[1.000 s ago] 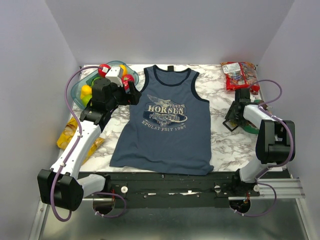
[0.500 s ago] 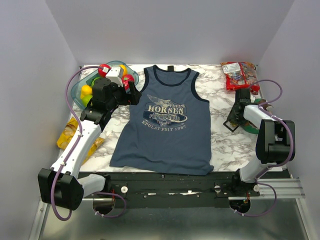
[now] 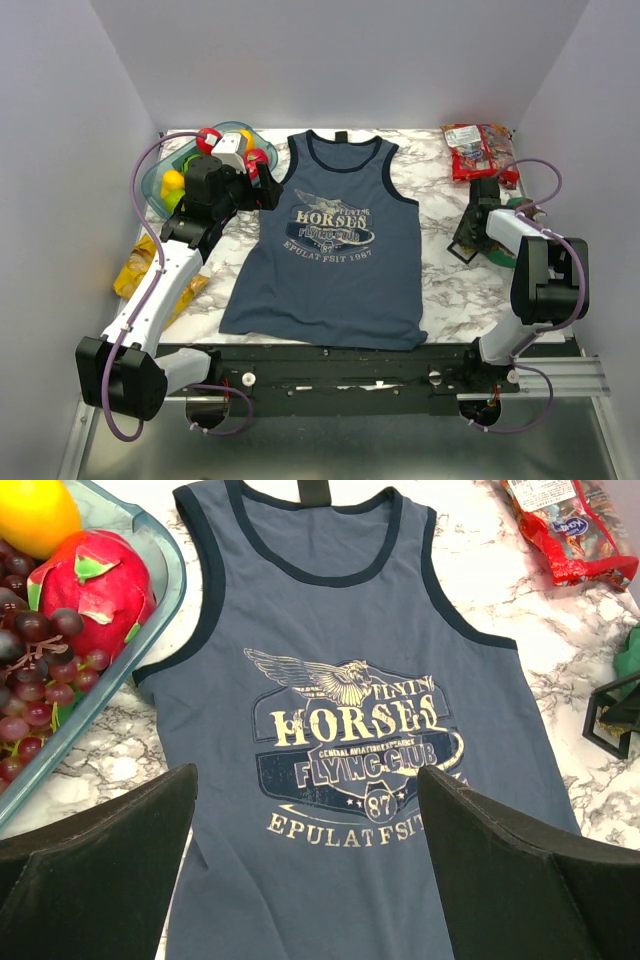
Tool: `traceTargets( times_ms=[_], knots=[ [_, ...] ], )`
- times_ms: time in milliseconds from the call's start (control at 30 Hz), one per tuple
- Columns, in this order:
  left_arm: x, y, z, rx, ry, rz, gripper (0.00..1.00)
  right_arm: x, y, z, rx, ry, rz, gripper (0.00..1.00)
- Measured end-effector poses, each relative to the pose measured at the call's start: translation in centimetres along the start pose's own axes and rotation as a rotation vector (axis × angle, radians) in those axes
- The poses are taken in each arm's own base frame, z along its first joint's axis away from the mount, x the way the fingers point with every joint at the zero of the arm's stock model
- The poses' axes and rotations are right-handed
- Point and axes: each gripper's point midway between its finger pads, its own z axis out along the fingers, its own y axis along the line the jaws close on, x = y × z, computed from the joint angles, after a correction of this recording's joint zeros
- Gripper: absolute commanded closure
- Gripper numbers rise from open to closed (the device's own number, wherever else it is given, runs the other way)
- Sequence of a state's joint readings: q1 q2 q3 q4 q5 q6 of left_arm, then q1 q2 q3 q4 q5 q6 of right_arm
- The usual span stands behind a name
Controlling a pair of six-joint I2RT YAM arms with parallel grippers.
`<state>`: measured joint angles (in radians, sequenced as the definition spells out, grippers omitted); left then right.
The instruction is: Pin the brooch onto the clothing
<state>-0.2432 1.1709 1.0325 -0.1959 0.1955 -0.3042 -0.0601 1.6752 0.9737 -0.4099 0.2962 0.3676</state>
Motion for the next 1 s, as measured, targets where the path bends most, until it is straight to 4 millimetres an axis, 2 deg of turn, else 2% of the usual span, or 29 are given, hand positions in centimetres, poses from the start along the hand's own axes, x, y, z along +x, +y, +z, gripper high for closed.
traceTargets(
  times_ms=[267, 500, 1000],
  knots=[
    [0.0, 0.0, 0.0, 0.000, 0.000, 0.000, 0.01, -0.2, 0.2, 0.2, -0.006, 0.000, -0.022, 0.50],
    [0.0, 0.0, 0.0, -0.001, 0.000, 0.000, 0.01, -0.6, 0.8, 0.4, -0.037, 0.002, -0.043, 0.67],
    [0.2, -0.1, 0.3, 0.011, 0.006, -0.017, 0.01, -1.5, 1.7, -1.7, -0.120, -0.038, -0.031, 0.68]
  ],
)
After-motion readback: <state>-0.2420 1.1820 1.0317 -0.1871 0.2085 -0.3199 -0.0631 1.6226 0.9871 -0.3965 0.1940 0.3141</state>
